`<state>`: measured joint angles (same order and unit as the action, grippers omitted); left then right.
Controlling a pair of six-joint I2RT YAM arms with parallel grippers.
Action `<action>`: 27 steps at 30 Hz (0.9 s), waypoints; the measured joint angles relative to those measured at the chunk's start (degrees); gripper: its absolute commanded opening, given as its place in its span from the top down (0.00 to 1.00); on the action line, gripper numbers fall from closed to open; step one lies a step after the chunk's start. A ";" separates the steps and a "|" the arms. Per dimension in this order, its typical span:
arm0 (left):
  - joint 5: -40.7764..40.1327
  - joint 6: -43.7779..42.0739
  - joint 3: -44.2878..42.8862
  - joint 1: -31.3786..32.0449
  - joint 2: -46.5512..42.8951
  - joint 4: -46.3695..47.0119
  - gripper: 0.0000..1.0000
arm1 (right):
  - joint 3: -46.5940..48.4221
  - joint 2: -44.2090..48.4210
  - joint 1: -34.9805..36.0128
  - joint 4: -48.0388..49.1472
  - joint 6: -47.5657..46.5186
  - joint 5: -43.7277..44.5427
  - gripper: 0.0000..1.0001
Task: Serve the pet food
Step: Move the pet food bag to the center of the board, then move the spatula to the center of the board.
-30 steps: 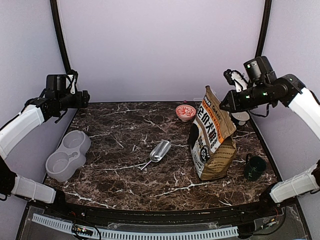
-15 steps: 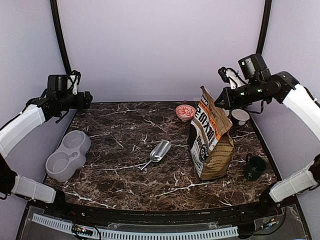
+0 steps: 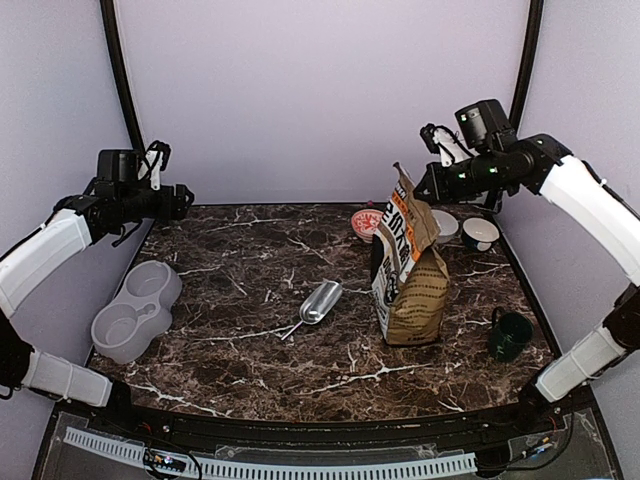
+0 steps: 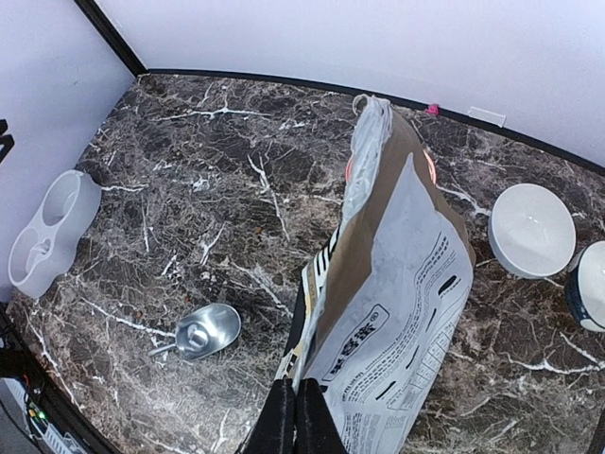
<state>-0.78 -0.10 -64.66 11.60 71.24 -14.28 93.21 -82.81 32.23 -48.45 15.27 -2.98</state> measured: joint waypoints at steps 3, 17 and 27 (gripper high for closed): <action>4.02 -1.62 0.00 2.51 0.00 -0.02 0.15 | 0.00 -0.68 0.00 1.77 0.04 0.85 1.00; 13.79 -7.74 -1.66 26.18 12.72 -8.83 0.17 | -7.39 2.80 0.00 10.16 -0.24 1.57 1.00; 11.63 -2.69 3.34 34.34 17.70 -6.84 0.27 | -9.84 3.91 0.00 13.05 -0.42 1.49 1.00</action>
<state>10.85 -2.79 -61.32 45.93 88.95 -21.12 83.37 -78.89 32.23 -35.40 14.85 -1.50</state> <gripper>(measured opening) 0.775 0.005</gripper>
